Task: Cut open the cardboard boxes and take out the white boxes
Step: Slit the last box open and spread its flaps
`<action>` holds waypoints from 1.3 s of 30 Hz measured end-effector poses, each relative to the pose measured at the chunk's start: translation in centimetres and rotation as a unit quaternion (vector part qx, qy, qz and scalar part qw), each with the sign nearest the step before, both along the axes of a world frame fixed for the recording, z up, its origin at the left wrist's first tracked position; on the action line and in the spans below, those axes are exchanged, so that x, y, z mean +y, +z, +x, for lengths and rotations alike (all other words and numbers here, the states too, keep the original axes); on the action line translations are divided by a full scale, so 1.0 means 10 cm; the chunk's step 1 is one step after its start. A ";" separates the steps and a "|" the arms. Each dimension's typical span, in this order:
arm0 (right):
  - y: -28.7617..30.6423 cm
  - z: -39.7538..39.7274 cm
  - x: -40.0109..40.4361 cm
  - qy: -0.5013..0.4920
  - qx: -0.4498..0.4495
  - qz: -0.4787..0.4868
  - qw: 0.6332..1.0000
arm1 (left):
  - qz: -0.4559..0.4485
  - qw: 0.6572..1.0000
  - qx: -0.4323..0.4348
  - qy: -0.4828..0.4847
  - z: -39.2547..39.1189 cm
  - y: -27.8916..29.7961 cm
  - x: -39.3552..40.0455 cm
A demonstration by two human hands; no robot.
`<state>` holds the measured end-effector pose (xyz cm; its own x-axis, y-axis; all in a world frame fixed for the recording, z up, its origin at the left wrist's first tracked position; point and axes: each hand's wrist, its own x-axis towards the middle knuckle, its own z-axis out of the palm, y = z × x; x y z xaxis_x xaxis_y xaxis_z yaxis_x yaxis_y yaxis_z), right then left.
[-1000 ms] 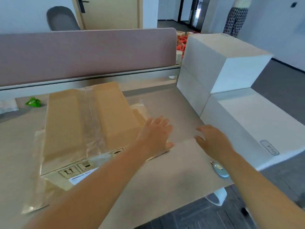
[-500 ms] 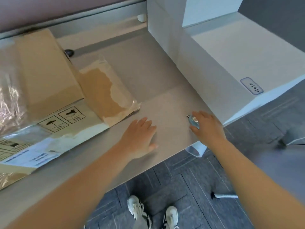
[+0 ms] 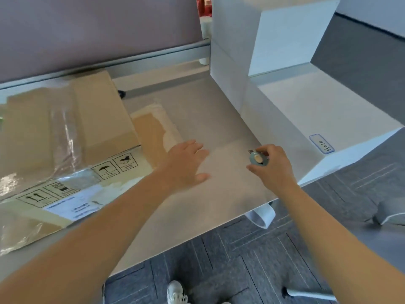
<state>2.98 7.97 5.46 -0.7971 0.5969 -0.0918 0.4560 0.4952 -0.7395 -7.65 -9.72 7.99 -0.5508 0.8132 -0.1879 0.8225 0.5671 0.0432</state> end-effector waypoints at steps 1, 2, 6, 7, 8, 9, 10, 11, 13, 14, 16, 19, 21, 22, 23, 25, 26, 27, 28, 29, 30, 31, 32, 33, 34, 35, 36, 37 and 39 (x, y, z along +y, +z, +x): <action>0.09 -0.05 -0.06 0.000 0.018 -0.014 1.000 | 0.013 1.000 0.005 0.011 -0.01 0.09 -0.08; 0.16 -0.10 -0.13 0.000 0.030 -0.028 0.999 | 0.027 0.999 0.012 0.021 -0.03 0.18 -0.17; 0.38 -0.36 -0.46 0.027 0.048 -0.080 0.995 | 0.068 0.996 0.015 0.056 -0.25 0.49 -0.62; 0.42 -0.43 -0.55 0.032 0.049 -0.081 0.995 | 0.059 0.996 0.013 0.061 -0.34 0.54 -0.75; 0.45 -0.50 -0.64 0.033 0.053 -0.081 0.995 | 0.048 0.997 0.009 0.065 -0.44 0.59 -0.87; 0.47 -0.57 -0.72 0.031 0.058 -0.081 0.994 | 0.036 0.997 0.001 0.069 -0.55 0.62 -0.99; 0.48 -0.64 -0.81 0.027 0.064 -0.084 0.994 | 0.024 0.997 -0.011 0.074 -0.67 0.64 -1.11; 0.49 -0.70 -0.90 0.019 0.067 -0.092 0.993 | 0.007 0.996 -0.025 0.081 -0.78 0.64 -1.23; 0.48 -0.81 -1.08 -0.005 0.077 -0.128 0.989 | -0.037 0.995 -0.045 0.082 -0.99 0.60 -1.44; 0.46 -0.85 -1.16 -0.020 0.084 -0.151 0.985 | -0.060 0.994 -0.049 0.075 -1.08 0.56 -1.53; 0.39 -0.90 -1.31 -0.053 0.098 -0.186 0.976 | -0.083 0.994 -0.051 0.052 -1.20 0.46 -1.62; 0.29 -0.91 -1.47 -0.093 0.098 -0.171 0.976 | -0.068 0.995 -0.058 0.038 -1.28 0.33 -1.57; 0.24 -0.87 -1.52 -0.123 0.105 -0.173 0.972 | -0.058 0.995 -0.062 0.048 -1.30 0.26 -1.44; 0.22 -0.85 -1.54 -0.135 0.110 -0.178 0.968 | -0.053 0.995 -0.064 0.054 -1.30 0.24 -1.36; 0.21 -0.83 -1.55 -0.148 0.113 -0.182 0.965 | -0.045 0.995 -0.064 0.060 -1.30 0.22 -1.27; 0.19 -0.78 -1.55 -0.169 0.117 -0.186 0.961 | -0.028 0.995 -0.064 0.076 -1.28 0.20 -1.10; 0.19 -0.75 -1.55 -0.174 0.120 -0.188 0.959 | -0.018 0.994 -0.068 0.087 -1.27 0.19 -1.02; 0.19 -0.73 -1.56 -0.178 0.124 -0.195 0.957 | -0.010 0.992 -0.075 0.099 -1.25 0.19 -0.93; 0.19 -0.71 -1.56 -0.181 0.131 -0.207 0.952 | -0.002 0.990 -0.084 0.110 -1.23 0.19 -0.85; 0.20 -0.69 -1.56 -0.184 0.141 -0.223 0.947 | 0.005 0.989 -0.089 0.121 -1.21 0.20 -0.77; 0.20 -0.68 -1.56 -0.188 0.152 -0.241 0.940 | 0.012 0.988 -0.090 0.129 -1.19 0.21 -0.70; 0.20 -0.68 -1.55 -0.192 0.162 -0.258 0.933 | 0.019 0.986 -0.092 0.136 -1.16 0.22 -0.64; 0.21 -0.68 -1.55 -0.194 0.169 -0.269 0.928 | 0.028 0.985 -0.097 0.142 -1.14 0.24 -0.59; 0.22 -0.70 -1.54 -0.194 0.172 -0.272 0.927 | 0.042 0.983 -0.105 0.147 -1.13 0.25 -0.55; 0.23 -0.72 -1.53 -0.194 0.172 -0.269 0.928 | 0.059 0.980 -0.116 0.149 -1.12 0.26 -0.53; 0.24 -0.74 -1.52 -0.192 0.172 -0.263 0.930 | 0.078 0.977 -0.131 0.148 -1.13 0.28 -0.54; 0.26 -0.77 -1.51 -0.191 0.175 -0.258 0.931 | 0.097 0.974 -0.147 0.144 -1.14 0.30 -0.55; 0.27 -0.80 -1.51 -0.189 0.180 -0.257 0.931 | 0.114 0.970 -0.163 0.141 -1.16 0.33 -0.58; 0.30 -0.87 -1.51 -0.190 0.195 -0.268 0.924 | 0.135 0.964 -0.186 0.132 -1.22 0.37 -0.66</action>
<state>-5.71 -7.14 8.41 -0.5735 0.7929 -0.2057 0.1699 -0.1305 -0.9768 -19.85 -16.35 11.64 -0.6812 0.7002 -0.2137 0.5498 0.6820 0.4822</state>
